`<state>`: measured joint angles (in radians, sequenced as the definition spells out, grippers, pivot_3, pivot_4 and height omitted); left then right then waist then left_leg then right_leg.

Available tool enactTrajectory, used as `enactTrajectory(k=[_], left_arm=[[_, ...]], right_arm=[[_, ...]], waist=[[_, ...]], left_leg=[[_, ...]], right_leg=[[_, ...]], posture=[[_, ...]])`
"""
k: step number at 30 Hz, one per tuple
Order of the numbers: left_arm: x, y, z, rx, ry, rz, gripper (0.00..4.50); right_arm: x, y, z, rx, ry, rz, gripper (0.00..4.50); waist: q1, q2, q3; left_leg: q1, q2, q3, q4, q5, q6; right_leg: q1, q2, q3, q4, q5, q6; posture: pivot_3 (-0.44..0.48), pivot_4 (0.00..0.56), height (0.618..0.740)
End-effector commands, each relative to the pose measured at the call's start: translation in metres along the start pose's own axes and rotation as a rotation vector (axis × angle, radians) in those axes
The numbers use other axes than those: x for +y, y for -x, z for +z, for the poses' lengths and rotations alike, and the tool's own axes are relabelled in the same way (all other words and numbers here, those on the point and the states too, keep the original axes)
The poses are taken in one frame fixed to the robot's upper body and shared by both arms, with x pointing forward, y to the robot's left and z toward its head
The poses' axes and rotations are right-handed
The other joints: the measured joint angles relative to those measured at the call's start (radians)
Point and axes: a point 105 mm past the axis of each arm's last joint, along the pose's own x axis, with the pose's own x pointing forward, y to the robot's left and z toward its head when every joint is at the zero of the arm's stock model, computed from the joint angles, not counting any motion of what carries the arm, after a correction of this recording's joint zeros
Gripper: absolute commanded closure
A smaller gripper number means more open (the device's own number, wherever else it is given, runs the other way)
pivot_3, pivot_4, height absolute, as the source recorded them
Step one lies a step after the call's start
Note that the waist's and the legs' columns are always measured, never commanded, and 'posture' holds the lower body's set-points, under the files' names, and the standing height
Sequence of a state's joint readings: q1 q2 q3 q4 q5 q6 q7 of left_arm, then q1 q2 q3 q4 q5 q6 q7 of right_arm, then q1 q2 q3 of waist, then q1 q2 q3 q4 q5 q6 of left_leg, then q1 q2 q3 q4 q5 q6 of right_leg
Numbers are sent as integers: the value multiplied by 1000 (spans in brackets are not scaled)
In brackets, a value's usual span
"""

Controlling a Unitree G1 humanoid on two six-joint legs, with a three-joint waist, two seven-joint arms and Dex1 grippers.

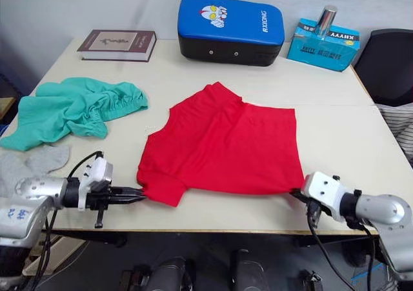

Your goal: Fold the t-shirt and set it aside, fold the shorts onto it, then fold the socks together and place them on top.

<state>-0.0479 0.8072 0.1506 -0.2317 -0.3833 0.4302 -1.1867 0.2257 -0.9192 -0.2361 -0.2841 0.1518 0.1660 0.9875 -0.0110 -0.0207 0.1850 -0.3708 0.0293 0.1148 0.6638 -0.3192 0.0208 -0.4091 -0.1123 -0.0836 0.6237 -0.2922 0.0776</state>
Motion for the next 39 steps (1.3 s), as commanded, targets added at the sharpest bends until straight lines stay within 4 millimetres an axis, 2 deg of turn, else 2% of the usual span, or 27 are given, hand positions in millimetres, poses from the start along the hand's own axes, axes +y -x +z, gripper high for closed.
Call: enactTrajectory(k=[1, 5, 8, 10, 16, 20, 22, 25, 28, 31, 36, 39], left_arm=[[-3, -2, 4, 2, -10, 104, 4476], [-16, -12, 6, -20, 43, 123, 4476], [-25, -19, 5, -9, 35, 106, 4476], [-26, -22, 6, -3, 35, 101, 4476], [-12, -15, 6, 31, 32, 122, 4476], [-1, -13, 10, 29, 22, 125, 4476], [-1, -17, 13, 23, 5, 98, 4476], [4, -20, 23, 11, -32, 65, 4476], [19, -19, 30, 23, -81, 49, 4476], [38, -25, 47, 18, -136, 22, 4476], [65, -49, 73, 35, -225, -55, 4476], [75, -62, 82, 52, -234, -87, 4476]], right_arm=[[10, 10, 1, 29, 14, -19, 4500], [38, 11, -11, 108, -71, -5, 4500], [45, 18, -28, 224, -100, -24, 4500], [48, 22, -32, 262, -121, -33, 4500], [74, 29, -14, 235, -220, 76, 4500], [85, 42, -22, 292, -217, 127, 4500], [84, 44, -25, 297, -198, 127, 4500], [66, 43, -16, 214, -218, 48, 4500], [66, 47, -7, 128, -274, 80, 4500], [57, 52, -4, 65, -341, 45, 4500], [45, 56, -6, 24, -441, 29, 4500], [44, 56, -10, 31, -470, 39, 4500]], waist=[[8, 0, 0], [12, 0, 0], [14, -1, -1], [19, -2, -1], [43, -3, -2], [39, -2, -2], [38, -2, -2], [33, -2, -1], [36, -1, -1], [40, -1, 0], [40, -1, 0], [39, -1, 0]], left_leg=[[0, 0, 0, 0, 0, -1], [0, 0, 0, 0, 0, -1], [0, 0, -1, 0, -1, -2], [0, 0, -1, 0, -4, -6], [-1, 0, -3, 0, -6, -3], [-1, 0, -4, -1, -4, 1], [-2, 0, -3, -1, -5, 2], [-2, 0, -2, 0, -4, 3], [-1, 0, -2, 0, -3, 4], [-1, 1, -3, -1, -3, 2], [-3, -1, -3, 1, -2, 3], [-4, -2, -1, 2, 0, 1]], right_leg=[[0, 0, 0, 0, 0, 0], [0, 0, 0, 0, 0, 0], [0, 0, 0, -1, 0, -1], [1, 0, 0, -2, -1, -1], [1, 0, -2, -3, -2, -3], [0, 0, -3, -3, -2, -4], [0, 0, -3, -3, -3, -4], [1, 0, -3, -3, -2, -3], [0, 0, -3, -2, -2, -3], [0, 2, -5, -1, -2, -4], [0, 2, -6, -2, -1, -2], [0, 4, -8, -2, 0, 0]], posture=[[0, 150, 740], [0, 150, 740], [0, 150, 740], [0, 150, 740], [0, 150, 740], [0, 150, 740], [0, 150, 740], [0, 150, 740], [0, 150, 740], [0, 150, 740], [0, 150, 740], [0, 150, 740]])
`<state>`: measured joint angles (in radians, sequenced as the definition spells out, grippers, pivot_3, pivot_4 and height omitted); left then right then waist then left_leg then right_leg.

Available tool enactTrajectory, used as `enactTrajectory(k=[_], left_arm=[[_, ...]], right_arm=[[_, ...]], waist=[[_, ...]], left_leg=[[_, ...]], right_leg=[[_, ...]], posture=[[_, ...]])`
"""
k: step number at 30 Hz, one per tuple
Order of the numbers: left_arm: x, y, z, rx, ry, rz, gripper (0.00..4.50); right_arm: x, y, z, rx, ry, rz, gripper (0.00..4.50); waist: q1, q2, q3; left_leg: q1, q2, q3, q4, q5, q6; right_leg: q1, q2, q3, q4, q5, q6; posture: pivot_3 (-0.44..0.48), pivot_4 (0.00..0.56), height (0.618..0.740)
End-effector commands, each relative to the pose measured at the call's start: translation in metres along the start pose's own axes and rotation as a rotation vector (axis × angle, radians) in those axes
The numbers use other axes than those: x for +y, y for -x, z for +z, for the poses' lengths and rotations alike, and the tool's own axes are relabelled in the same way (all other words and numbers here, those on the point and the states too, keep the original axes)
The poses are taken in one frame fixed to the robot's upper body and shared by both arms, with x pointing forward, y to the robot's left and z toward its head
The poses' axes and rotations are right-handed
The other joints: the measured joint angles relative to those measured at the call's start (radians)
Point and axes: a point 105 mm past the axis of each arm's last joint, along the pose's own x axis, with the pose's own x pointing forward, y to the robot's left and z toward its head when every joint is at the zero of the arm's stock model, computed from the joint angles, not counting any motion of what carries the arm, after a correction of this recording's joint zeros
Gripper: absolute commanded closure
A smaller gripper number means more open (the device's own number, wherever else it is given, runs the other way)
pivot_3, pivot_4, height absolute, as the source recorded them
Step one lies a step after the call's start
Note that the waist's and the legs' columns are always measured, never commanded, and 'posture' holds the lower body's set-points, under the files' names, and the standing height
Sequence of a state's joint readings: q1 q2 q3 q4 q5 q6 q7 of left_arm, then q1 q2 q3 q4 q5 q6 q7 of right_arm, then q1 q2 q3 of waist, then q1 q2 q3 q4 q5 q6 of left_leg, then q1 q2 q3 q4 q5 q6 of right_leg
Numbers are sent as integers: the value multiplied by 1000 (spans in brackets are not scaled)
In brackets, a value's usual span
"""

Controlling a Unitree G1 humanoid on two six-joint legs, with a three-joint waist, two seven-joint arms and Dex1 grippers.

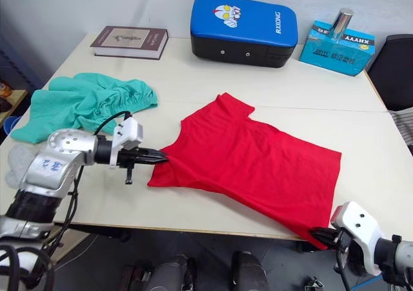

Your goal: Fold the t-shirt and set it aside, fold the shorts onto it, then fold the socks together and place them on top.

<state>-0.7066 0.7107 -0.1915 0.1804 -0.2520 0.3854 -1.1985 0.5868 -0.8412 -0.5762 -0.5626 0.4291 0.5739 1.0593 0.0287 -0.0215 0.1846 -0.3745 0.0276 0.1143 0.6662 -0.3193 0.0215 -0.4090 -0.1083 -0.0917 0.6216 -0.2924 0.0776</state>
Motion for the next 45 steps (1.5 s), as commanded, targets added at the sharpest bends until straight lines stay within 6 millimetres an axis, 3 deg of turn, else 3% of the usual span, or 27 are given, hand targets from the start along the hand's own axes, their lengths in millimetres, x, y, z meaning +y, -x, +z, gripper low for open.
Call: enactTrajectory(k=[1, 8, 14, 17, 21, 23, 25, 28, 32, 35, 39, 45], left_arm=[[9, -10, 2, 33, -28, -42, 4476], [22, -27, -6, 50, -33, -48, 4476], [30, -28, -6, 15, -30, -9, 4476], [44, -20, 10, -108, -58, 108, 3816], [58, 1, 32, -320, -71, 274, 2447], [58, 9, 36, -367, -67, 300, 1948], [41, 16, 30, -351, -103, 234, 1948], [9, 18, 17, -304, -145, 95, 2480], [-21, 2, -5, -229, -152, -7, 3660], [-24, -15, -15, -212, -120, 11, 4476], [-23, -35, -29, -169, -105, 29, 4476], [-35, -52, -35, -99, -153, -111, 4476]], right_arm=[[-3, 3, -1, 3, -28, 7, 4500], [-7, -9, 2, -71, -66, -33, 4500], [-16, -11, 12, -192, -53, -145, 4500], [-23, 0, 28, -318, -9, -243, 3908], [-37, 23, 47, -429, 99, -434, 2540], [-35, 28, 53, -466, 111, -446, 2540], [-18, 24, 62, -485, 124, -359, 2540], [15, 5, 67, -451, 175, -190, 3123], [40, -28, 67, -433, 183, -104, 4422], [46, -52, 65, -432, 204, -106, 4500], [44, -80, 54, -399, 233, -148, 4500], [30, -88, 38, -366, 245, -221, 4500]], waist=[[-1, 0, 0], [-5, -1, 1], [-4, -1, 1], [-5, -1, 1], [-6, -1, 1], [-7, -1, 1], [-10, -1, 1], [-18, 0, 0], [-20, -1, 0], [-10, -1, 0], [-6, -2, -1], [-6, -2, -1]], left_leg=[[0, 0, 0, 0, 0, 0], [1, 2, 3, 0, 1, 0], [1, 2, 2, 1, 1, -1], [0, 2, 2, 1, 1, -1], [1, 1, 3, 1, 1, -1], [1, 1, 3, 1, 1, -1], [2, 1, 3, 0, 2, -1], [3, 2, 3, -2, 2, -3], [4, 2, 3, 0, 2, -3], [4, 0, 2, 0, 1, 0], [3, 0, 2, 0, 2, -1], [2, 0, 4, 1, 1, -1]], right_leg=[[0, 0, -1, 0, 0, 0], [-1, 3, -1, 1, 0, 1], [-2, 1, -1, 2, 0, 1], [-2, 1, -1, 2, 0, 1], [-2, 0, -1, 3, 0, 1], [-2, 0, -1, 4, 0, 1], [-2, 0, -1, 4, 0, 1], [-2, 1, 0, 4, 0, 1], [0, 0, 5, 4, 0, 1], [0, -2, 8, 4, 0, 1], [0, -1, 8, 4, 0, 1], [-2, 0, 2, 4, 0, 1]], posture=[[0, 150, 740], [0, 150, 740], [0, 150, 740], [0, 150, 740], [0, 150, 740], [0, 150, 740], [0, 150, 740], [0, 150, 740], [0, 150, 740], [0, 150, 740], [0, 150, 740], [0, 150, 740]])
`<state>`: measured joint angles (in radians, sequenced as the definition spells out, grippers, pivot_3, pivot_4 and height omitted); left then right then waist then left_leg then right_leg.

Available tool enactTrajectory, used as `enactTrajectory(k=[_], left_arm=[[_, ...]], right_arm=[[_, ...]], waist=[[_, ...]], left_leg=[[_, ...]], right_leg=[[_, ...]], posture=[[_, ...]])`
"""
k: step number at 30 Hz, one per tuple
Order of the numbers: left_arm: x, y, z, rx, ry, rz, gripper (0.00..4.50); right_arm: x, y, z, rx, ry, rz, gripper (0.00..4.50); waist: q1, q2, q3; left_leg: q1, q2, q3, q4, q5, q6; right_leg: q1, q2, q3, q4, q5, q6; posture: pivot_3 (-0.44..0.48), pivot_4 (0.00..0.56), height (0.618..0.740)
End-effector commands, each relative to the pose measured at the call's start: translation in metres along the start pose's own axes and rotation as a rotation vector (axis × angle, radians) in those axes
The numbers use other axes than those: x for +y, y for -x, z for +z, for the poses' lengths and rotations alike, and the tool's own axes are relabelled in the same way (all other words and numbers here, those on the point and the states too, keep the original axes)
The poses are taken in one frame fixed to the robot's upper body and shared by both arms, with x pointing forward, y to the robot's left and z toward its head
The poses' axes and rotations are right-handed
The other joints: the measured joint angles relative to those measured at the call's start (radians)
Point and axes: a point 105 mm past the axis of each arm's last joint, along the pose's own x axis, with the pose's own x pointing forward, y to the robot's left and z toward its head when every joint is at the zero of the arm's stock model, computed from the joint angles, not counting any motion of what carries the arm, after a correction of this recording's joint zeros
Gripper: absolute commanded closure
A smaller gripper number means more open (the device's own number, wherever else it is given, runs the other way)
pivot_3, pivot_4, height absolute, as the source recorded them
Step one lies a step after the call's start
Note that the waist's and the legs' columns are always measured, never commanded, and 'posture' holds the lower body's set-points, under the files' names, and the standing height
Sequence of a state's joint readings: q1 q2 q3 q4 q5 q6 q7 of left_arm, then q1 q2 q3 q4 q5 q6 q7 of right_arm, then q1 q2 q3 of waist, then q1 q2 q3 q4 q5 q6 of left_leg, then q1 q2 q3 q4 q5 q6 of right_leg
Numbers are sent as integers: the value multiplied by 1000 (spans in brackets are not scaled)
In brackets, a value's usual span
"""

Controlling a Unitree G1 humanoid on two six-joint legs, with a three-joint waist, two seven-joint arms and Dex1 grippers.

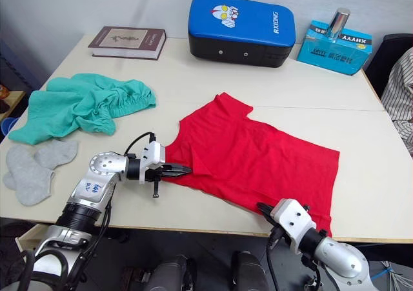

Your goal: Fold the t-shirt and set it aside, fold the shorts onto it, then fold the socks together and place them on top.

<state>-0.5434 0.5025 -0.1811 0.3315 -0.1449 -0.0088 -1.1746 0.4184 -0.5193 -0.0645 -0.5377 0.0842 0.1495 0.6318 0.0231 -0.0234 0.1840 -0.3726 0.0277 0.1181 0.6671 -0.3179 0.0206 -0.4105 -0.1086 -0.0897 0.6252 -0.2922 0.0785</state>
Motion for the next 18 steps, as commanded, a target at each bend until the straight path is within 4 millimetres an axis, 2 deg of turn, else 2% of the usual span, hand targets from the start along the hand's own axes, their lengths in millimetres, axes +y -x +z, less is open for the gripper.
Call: enactTrajectory(k=[1, 4, 7, 11, 15, 18], left_arm=[[-5, -3, 4, 31, -64, -85, 4476], [3, -12, 6, 3, -68, -65, 4476], [21, -27, 11, -49, -43, 27, 4476], [45, -38, 13, -70, 3, 163, 4476], [57, -28, 3, -34, 10, 243, 4476], [68, 2, 4, -61, -2, 332, 4476]], right_arm=[[-8, 4, -1, -14, 31, -48, 4500], [-18, 10, -8, 7, 38, -84, 4500], [-33, 17, -15, 15, 11, -173, 4500], [-53, 42, -30, 60, 20, -273, 4500], [-62, 68, -41, 85, 9, -332, 4500], [-77, 94, -35, 38, 46, -443, 4500]], waist=[[-1, 0, 0], [-2, 0, 0], [2, 0, 0], [4, 0, 0], [-5, 0, 0], [-13, 0, 0]], left_leg=[[0, 0, 0, 0, 0, 0], [1, 1, 0, 0, 0, 0], [1, 0, 0, 0, 0, 1], [0, -1, -1, 1, 0, 1], [1, 0, 0, -1, 0, 1], [1, 1, 0, -1, 0, 1]], right_leg=[[0, 0, -1, 0, 0, 0], [0, 0, -2, 1, 0, 0], [1, 0, -3, 1, 0, 0], [1, -1, -4, 0, 0, 1], [1, 0, -3, -1, 0, 1], [1, 0, -3, 0, 0, 1]], posture=[[0, 150, 740], [0, 150, 740], [0, 150, 740], [0, 150, 740], [0, 150, 740], [0, 150, 740]])
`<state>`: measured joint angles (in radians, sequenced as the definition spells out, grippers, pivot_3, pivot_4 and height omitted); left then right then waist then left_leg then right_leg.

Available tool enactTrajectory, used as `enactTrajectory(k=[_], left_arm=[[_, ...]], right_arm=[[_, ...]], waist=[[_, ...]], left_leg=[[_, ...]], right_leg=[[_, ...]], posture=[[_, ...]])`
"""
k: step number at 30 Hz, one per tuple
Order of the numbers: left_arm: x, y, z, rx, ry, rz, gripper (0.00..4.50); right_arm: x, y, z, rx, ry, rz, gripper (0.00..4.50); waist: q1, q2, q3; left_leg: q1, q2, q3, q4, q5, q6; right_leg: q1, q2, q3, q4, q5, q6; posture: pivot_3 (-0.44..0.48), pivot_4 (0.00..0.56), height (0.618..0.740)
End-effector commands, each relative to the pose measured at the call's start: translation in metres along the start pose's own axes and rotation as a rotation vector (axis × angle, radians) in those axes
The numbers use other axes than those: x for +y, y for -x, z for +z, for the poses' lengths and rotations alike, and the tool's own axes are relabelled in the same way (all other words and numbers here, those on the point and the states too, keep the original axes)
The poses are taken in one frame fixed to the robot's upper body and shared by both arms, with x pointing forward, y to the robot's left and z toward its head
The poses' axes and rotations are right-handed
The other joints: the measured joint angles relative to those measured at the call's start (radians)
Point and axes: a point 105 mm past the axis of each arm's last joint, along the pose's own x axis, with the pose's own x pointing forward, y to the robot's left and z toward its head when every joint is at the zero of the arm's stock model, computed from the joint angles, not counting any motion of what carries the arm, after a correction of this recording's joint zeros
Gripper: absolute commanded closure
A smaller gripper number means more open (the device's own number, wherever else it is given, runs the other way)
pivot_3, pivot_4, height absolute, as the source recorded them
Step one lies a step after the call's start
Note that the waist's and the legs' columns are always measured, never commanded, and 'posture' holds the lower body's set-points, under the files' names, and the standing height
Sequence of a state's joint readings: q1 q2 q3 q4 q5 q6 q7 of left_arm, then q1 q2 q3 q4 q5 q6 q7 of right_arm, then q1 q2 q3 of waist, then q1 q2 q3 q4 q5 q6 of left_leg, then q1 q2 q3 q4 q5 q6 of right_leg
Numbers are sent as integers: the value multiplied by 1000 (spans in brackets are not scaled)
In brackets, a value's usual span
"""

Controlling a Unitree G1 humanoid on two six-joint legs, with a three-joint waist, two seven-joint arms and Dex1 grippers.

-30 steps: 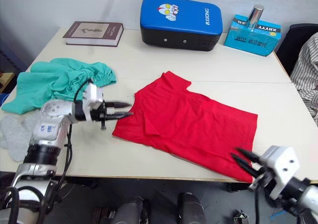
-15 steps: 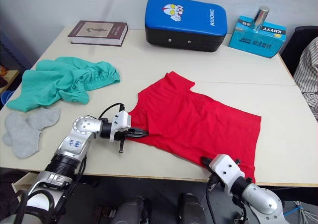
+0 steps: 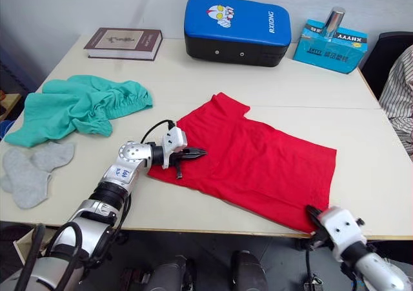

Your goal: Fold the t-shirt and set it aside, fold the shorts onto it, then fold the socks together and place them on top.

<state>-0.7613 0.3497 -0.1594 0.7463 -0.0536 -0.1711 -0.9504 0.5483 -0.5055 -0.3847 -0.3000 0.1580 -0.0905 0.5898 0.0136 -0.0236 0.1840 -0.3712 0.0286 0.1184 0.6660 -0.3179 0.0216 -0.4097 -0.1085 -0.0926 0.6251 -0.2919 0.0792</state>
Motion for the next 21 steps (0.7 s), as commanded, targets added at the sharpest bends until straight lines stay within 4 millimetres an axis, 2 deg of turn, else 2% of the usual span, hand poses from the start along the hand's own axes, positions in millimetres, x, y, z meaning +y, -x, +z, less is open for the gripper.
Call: enactTrajectory(k=[1, 4, 6, 9, 10, 12, 14, 17, 19, 21], left_arm=[[24, 32, 10, -56, -26, 111, 4476], [23, 66, 27, -115, -73, 62, 4476], [12, 88, 31, -105, -73, -32, 4093], [-11, 108, 22, 0, -155, -153, 3328], [-15, 111, 19, 24, -176, -171, 3032], [-22, 121, 2, 105, -225, -186, 2400], [-24, 125, -11, 159, -260, -175, 1789], [-22, 116, -17, 164, -273, -135, 938], [-21, 108, -17, 166, -287, -127, 922], [-22, 102, -20, 178, -296, -131, 922]], right_arm=[[-28, 21, 14, -89, 52, -124, 4500], [-29, 30, 32, -135, 18, -89, 4500], [-18, 32, 47, -174, -51, 1, 4500], [5, 32, 52, -125, -19, 159, 3947], [9, 32, 53, -115, -19, 182, 3623], [22, 29, 50, -85, -7, 264, 2936], [31, 26, 46, -64, 12, 311, 2243], [35, 20, 41, -32, 36, 332, 1284], [35, 19, 37, 1, 41, 341, 640], [34, 21, 30, 59, 57, 355, 640]], waist=[[-7, 0, 0], [-18, 0, 0], [-20, 1, 0], [-18, 2, 0], [-17, 2, 0], [-11, 2, 0], [-9, 2, 0], [1, 2, 0], [8, 2, 0], [12, 2, 0]], left_leg=[[1, 0, 0, 0, 0, 0], [1, 1, -1, -1, 0, 0], [1, 1, -2, -2, 0, -3], [2, 2, -2, -2, 0, -4], [2, 2, -2, -2, 0, -4], [2, 1, -2, -2, -1, -2], [2, 1, -2, -2, -2, 1], [1, 0, -3, -1, -3, 3], [1, 0, -2, -1, -4, 4], [1, 0, -2, -1, -4, 4]], right_leg=[[0, 0, 0, 0, 0, 0], [0, 0, 0, 1, 0, 0], [0, -1, 5, 1, -1, -1], [0, 0, 8, 2, -2, -3], [0, -1, 9, 2, -2, -3], [1, -1, 9, 1, -2, -3], [1, -2, 9, 1, -2, -3], [0, -3, 9, 1, -2, -3], [0, -3, 9, 1, -2, -3], [0, -3, 9, 1, -2, -3]], posture=[[0, 150, 740], [0, 150, 740], [0, 150, 740], [0, 150, 740], [0, 150, 740], [0, 150, 740], [0, 150, 740], [0, 150, 740], [0, 150, 740], [0, 150, 740]])
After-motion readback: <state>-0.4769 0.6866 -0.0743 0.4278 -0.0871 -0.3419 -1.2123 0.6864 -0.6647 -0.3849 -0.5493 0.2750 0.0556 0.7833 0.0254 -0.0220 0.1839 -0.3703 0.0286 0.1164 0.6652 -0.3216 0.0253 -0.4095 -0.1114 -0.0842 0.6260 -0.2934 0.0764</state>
